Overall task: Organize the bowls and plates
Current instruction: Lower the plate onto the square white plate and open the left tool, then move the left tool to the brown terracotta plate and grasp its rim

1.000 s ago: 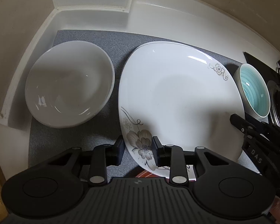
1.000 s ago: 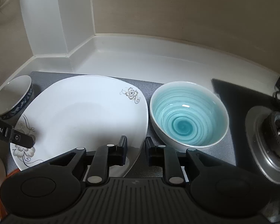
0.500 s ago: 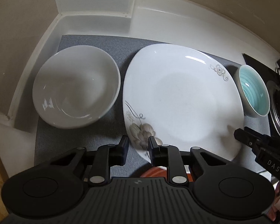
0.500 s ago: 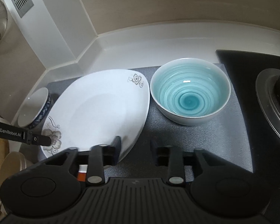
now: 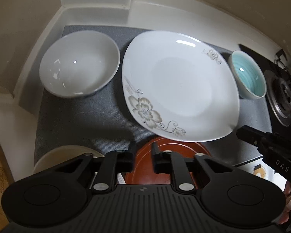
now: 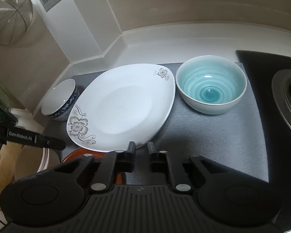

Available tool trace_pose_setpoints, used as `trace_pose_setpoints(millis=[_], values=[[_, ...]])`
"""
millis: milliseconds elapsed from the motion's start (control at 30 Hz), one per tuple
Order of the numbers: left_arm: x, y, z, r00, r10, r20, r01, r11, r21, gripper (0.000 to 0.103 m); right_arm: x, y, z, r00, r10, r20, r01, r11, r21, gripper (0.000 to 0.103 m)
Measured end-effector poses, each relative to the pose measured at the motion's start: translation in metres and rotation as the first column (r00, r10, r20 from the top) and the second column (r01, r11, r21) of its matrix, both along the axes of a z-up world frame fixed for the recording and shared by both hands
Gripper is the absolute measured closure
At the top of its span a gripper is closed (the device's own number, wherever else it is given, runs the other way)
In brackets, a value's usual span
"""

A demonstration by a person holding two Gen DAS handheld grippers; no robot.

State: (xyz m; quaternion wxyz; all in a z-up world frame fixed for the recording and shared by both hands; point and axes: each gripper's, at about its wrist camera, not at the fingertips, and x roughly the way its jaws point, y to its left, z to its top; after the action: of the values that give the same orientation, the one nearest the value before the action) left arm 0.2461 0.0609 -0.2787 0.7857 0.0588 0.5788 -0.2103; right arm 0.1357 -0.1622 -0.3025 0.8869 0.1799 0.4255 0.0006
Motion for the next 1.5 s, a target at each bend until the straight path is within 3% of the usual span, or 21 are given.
trace_pose_setpoints(millis=[67,333,433,467,500,533,633,667,700,767,833,967,1133,1267,1400,1500], values=[[0.004,0.001,-0.004,1.0,0.019,-0.012,-0.019,1.0,-0.004,0.092,0.006,0.001,-0.003,1.0,0.002,-0.016,-0.002,1.0,0.01,0.102],[0.017,0.004,-0.009,0.997,0.061,-0.048,-0.062,0.998,-0.028,0.092,0.004,0.001,-0.008,0.999,-0.029,-0.033,0.03,0.999,0.025,0.102],[0.009,0.004,-0.005,0.998,0.037,-0.04,-0.038,0.999,-0.026,0.092,-0.005,0.009,-0.004,0.998,-0.005,-0.064,0.006,1.0,0.015,0.085],[0.005,0.005,-0.005,0.999,0.033,-0.038,-0.034,0.999,-0.022,0.091,-0.008,0.014,-0.006,0.996,0.02,-0.085,-0.019,1.0,0.023,0.056],[0.001,0.006,-0.006,0.999,0.035,-0.039,-0.036,0.999,-0.017,0.091,-0.012,0.019,-0.009,0.994,0.042,-0.1,-0.04,0.999,0.028,0.033],[-0.002,0.011,-0.006,0.998,0.04,-0.041,-0.04,0.999,-0.017,0.091,-0.017,0.026,-0.011,0.993,0.061,-0.102,-0.058,0.998,0.033,0.03],[-0.009,0.012,-0.012,0.997,0.044,-0.062,-0.045,0.999,-0.013,0.091,-0.024,0.042,-0.022,0.987,0.103,-0.123,-0.099,0.994,0.044,0.037],[-0.011,0.011,-0.013,0.997,0.041,-0.067,-0.042,0.999,-0.014,0.09,-0.025,0.047,-0.026,0.984,0.105,-0.145,-0.101,0.994,0.033,0.053],[-0.013,0.01,-0.014,0.997,0.037,-0.069,-0.038,0.999,-0.011,0.09,-0.025,0.051,-0.031,0.979,0.115,-0.167,-0.112,0.993,0.029,0.076],[-0.017,0.008,-0.013,0.997,0.029,-0.068,-0.029,1.0,-0.005,0.09,-0.029,0.056,-0.032,0.977,0.13,-0.167,-0.136,0.99,-0.023,0.089],[-0.02,0.006,-0.011,0.998,0.015,-0.065,-0.015,1.0,-0.003,0.086,-0.032,0.058,-0.031,0.975,0.146,-0.169,-0.161,0.983,-0.083,0.09],[-0.022,0.002,-0.01,0.998,0.001,-0.068,-0.002,1.0,-0.021,0.068,-0.039,0.042,-0.03,0.979,0.096,-0.181,-0.129,0.975,-0.18,0.093],[-0.035,-0.009,-0.012,0.996,-0.052,-0.072,0.05,0.998,-0.029,0.052,-0.059,0.009,-0.027,0.982,0.021,-0.189,-0.042,0.993,-0.107,0.092],[-0.047,-0.016,-0.016,0.992,-0.104,-0.072,0.101,0.994,-0.048,0.027,-0.071,0.003,-0.026,0.984,-0.012,-0.18,-0.001,0.997,-0.074,0.091],[-0.055,-0.017,-0.024,0.988,-0.111,-0.108,0.101,0.991,-0.088,0.021,-0.075,0.003,-0.027,0.981,-0.034,-0.193,0.022,0.998,-0.064,0.08],[-0.058,-0.02,-0.025,0.988,-0.123,-0.09,0.114,0.989,-0.099,0.018,-0.074,0.006,-0.027,0.98,-0.022,-0.198,0.006,0.996,-0.084,0.075]])
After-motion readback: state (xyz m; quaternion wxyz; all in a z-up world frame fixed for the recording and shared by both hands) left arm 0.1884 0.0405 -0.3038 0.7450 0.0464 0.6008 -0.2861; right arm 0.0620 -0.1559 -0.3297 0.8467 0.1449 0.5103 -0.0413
